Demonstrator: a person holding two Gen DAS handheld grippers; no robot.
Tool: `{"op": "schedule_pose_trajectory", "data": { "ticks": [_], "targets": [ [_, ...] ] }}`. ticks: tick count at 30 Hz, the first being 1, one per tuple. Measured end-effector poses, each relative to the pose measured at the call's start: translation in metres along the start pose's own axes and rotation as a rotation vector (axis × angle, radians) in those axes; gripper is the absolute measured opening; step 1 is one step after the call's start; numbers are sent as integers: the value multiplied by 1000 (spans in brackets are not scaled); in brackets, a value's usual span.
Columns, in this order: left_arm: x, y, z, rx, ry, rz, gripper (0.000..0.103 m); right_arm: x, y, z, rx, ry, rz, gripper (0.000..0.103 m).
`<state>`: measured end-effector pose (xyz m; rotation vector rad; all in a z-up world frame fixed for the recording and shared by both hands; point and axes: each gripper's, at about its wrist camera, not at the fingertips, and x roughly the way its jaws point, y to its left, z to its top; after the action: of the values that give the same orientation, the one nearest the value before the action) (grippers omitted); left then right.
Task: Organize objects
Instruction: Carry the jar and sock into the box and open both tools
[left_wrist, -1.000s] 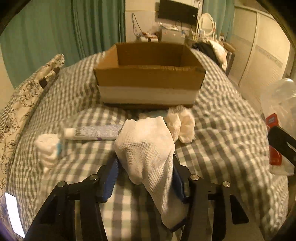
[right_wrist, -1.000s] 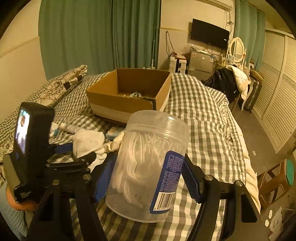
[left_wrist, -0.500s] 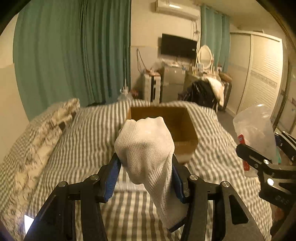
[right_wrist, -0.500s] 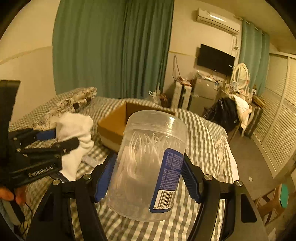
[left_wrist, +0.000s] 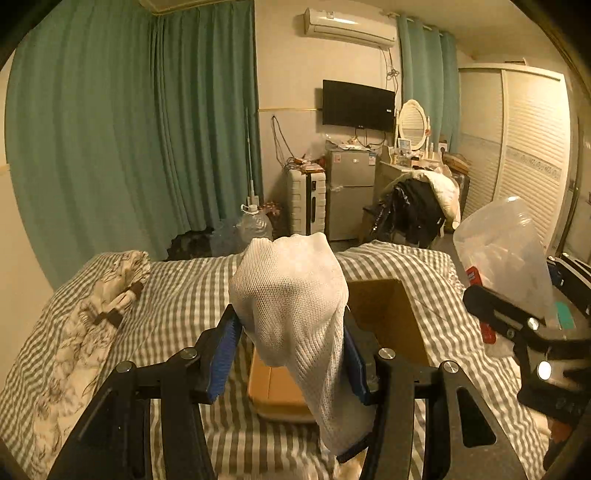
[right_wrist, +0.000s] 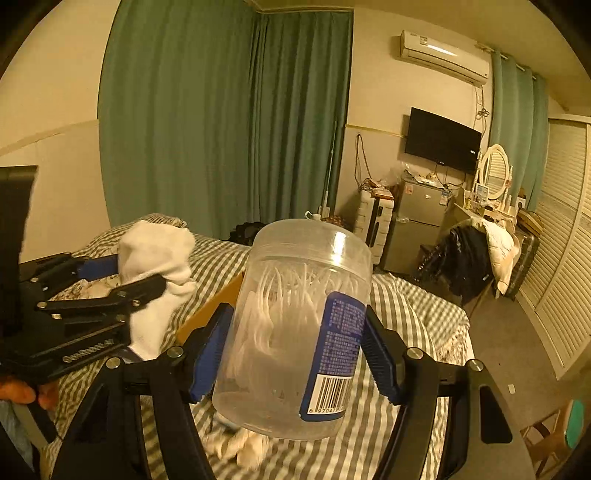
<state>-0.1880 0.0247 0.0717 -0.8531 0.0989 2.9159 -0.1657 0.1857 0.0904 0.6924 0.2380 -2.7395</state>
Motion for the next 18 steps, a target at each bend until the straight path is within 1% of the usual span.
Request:
{"op": "schedule_pose_trajectory", "data": {
  "ticks": [3,6,9,13,14,15,16,18],
  "targets": [
    [33,3,7,3,17,17,52,35,-5,11,-5,16,1,67],
    [66,2,6,15,41,39,52,71,-9,13,6,45,4,67],
    [96,-3,-1,37,66,48,52,111,-15,8,19,89,1,67],
    [129,-7,-15,45,123,35,53,151,-25,-8,46,138,-2,67],
    [134,-8,-19,45,134,33,55,157,-27,-13,57,146,0,67],
    [137,-8,-23,47,142,29,60,163,-29,-17,67,151,8,67],
    [139,-10,-26,50,150,28,63,166,-31,-21,74,153,21,68],
    [142,-12,-29,62,161,36,68,166,-32,-27,81,160,43,69]
  ]
}}
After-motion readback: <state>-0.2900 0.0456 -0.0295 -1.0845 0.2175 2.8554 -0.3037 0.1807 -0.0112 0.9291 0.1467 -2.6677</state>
